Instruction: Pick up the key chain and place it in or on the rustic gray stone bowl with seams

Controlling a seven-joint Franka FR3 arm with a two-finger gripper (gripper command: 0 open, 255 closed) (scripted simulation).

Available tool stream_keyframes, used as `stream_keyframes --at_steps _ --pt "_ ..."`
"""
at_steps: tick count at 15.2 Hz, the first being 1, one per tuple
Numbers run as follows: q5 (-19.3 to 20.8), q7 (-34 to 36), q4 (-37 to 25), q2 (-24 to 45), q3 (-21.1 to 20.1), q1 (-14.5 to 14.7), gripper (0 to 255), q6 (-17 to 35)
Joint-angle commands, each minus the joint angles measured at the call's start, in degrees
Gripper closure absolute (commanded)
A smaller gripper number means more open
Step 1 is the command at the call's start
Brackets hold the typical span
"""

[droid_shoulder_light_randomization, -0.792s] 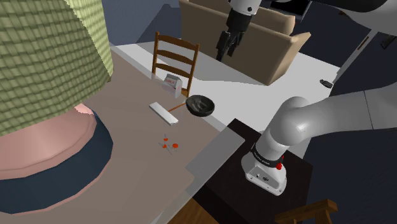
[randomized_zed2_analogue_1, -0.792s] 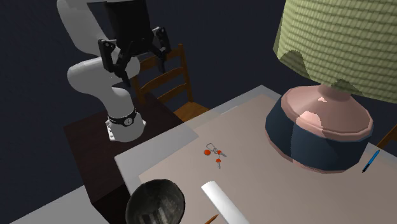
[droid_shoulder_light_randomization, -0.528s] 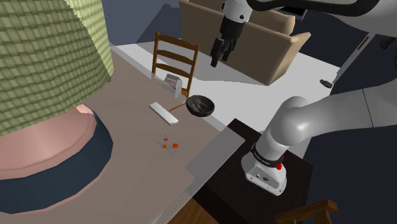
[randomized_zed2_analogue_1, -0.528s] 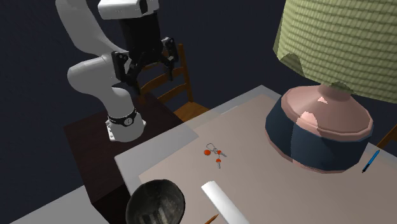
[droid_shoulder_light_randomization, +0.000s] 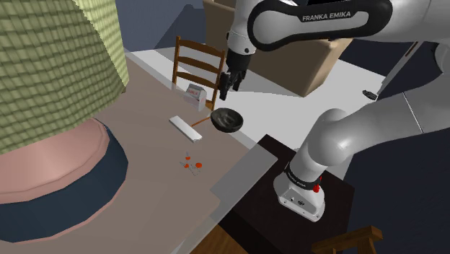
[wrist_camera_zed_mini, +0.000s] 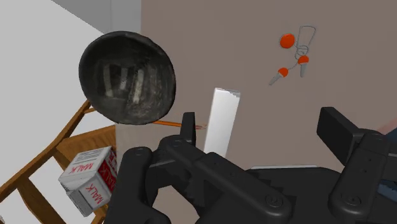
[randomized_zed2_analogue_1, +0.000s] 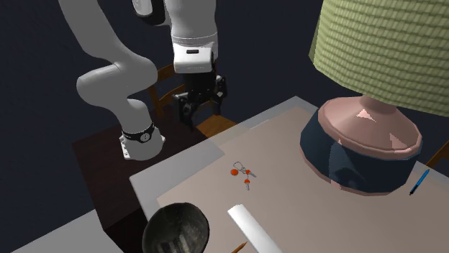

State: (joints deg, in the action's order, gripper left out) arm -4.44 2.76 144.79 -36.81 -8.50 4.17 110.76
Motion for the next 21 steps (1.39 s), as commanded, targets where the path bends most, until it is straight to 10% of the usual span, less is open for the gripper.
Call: stream_keyframes --at_steps 1,12,21 --pt "-0.4 0.6 1.5 2.1 -1.2 0.6 0 3.2" --pt "0.3 6.9 3.2 21.8 -9.6 2.9 0 21.6" --pt "10.8 17.7 -1.9 42.8 -13.9 4.2 0 33.7"
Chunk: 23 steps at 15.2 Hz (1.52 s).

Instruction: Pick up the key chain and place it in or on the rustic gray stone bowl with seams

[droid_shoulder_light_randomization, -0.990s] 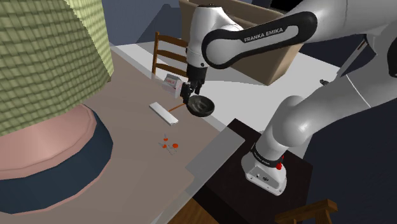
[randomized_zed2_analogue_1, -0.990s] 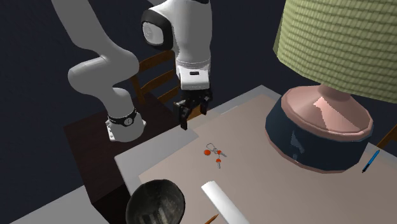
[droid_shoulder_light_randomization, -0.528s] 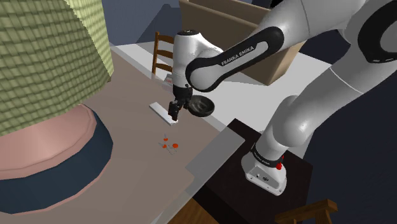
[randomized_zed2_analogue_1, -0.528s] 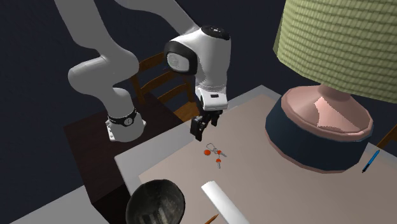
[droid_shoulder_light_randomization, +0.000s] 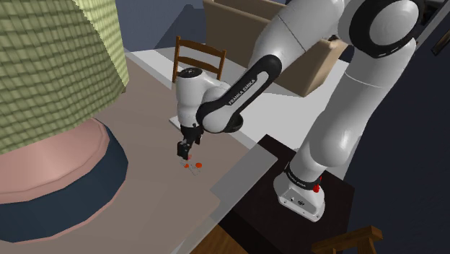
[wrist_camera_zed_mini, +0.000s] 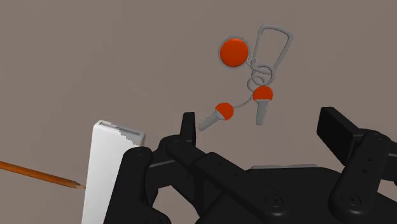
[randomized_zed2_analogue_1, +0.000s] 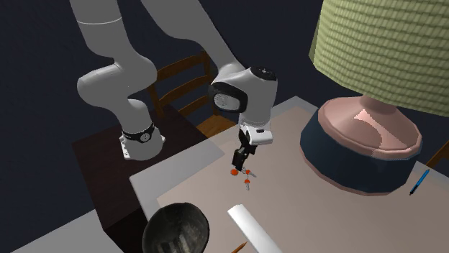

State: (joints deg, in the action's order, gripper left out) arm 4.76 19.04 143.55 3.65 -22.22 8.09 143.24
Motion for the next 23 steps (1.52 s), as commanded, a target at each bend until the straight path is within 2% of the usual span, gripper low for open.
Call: stream_keyframes --at_steps 1,2,10,18,19,23 --pt "3.3 2.9 -1.5 4.8 -0.1 0.8 0 2.2" --pt "5.1 4.4 -2.5 7.3 0.2 1.5 0 3.1" --pt "10.3 8.1 -2.7 13.5 3.0 3.3 0 8.6" --pt "10.3 8.1 -2.7 13.5 3.0 3.3 0 8.6" --pt "10.3 8.1 -2.7 13.5 3.0 3.3 255 8.6" --pt "10.2 8.2 -2.4 13.2 2.9 3.3 255 8.7"
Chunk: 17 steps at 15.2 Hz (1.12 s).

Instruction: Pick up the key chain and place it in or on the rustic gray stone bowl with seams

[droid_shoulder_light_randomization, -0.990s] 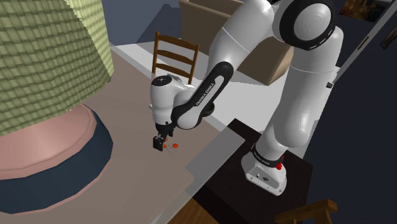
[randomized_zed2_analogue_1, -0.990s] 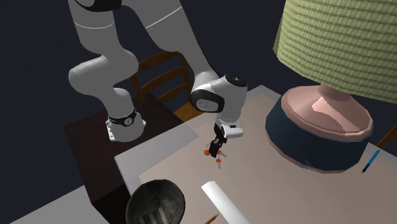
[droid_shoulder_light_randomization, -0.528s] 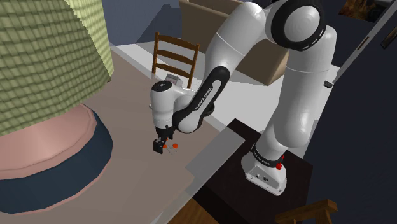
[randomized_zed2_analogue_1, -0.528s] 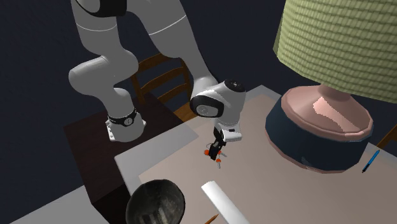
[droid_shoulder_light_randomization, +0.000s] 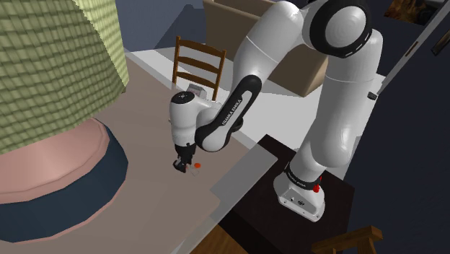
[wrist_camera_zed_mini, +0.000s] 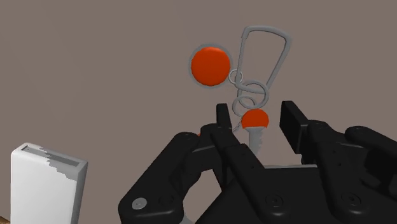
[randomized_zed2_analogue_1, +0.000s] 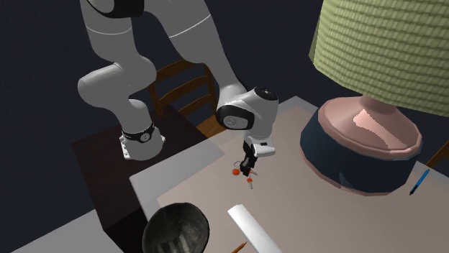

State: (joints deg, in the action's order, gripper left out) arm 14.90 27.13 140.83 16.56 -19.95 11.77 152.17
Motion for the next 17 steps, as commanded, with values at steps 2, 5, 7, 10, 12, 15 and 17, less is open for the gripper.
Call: stream_keyframes --at_steps 2,5,7,10,12,15,17 --pt "0.1 -0.1 0.4 0.4 0.7 -0.5 255 -0.2" --pt "0.2 0.1 0.0 0.6 0.7 -0.4 255 -0.3" --pt "-1.2 -1.0 0.3 -1.1 -0.2 -1.0 255 -1.7" --pt "-3.3 -2.5 0.6 -3.7 -1.3 -1.7 255 -3.7" --pt "-4.7 -3.5 0.7 -5.3 -1.9 -2.1 255 -5.1" --pt "-6.7 -5.0 0.7 -7.8 -2.7 -2.6 255 -7.3" --pt "-8.0 -5.9 0.6 -9.4 -3.1 -2.8 255 -8.8"
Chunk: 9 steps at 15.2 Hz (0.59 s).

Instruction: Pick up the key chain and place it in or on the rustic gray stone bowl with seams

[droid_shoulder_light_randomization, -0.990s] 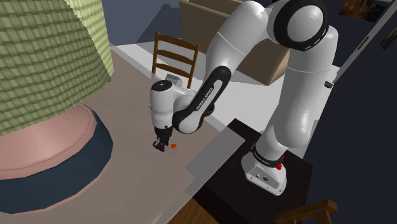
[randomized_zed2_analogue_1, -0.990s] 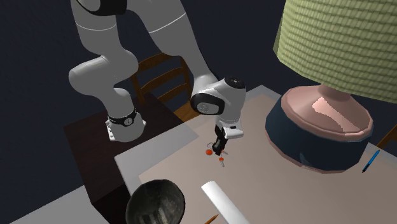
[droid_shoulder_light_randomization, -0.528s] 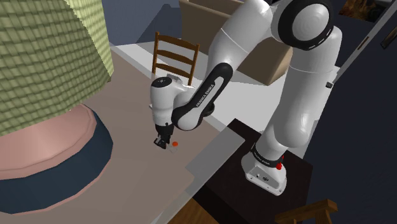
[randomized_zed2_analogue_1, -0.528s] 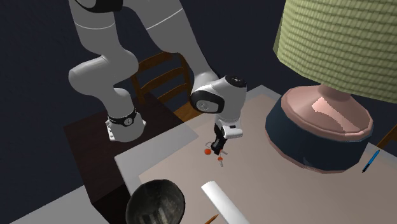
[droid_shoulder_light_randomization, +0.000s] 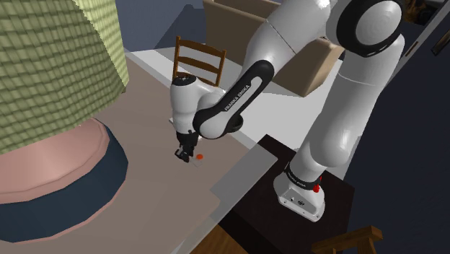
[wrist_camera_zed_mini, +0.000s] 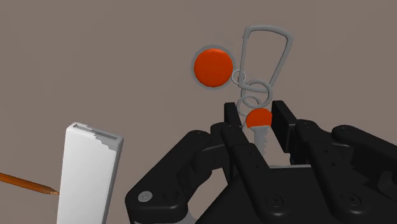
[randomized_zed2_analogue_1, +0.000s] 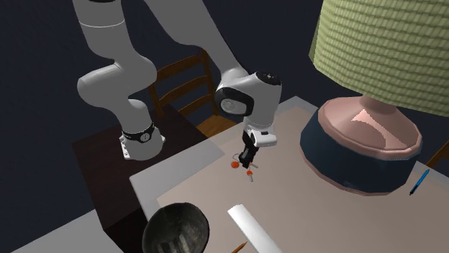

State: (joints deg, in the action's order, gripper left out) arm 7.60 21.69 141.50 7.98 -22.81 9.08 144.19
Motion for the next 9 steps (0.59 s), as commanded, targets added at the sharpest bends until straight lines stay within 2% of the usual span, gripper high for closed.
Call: stream_keyframes --at_steps 1,9 --pt "-1.3 -0.9 -0.1 -1.6 -0.4 -0.2 255 -1.6" --pt "-5.5 -4.0 -1.0 -7.5 -1.1 -0.4 255 -7.8"
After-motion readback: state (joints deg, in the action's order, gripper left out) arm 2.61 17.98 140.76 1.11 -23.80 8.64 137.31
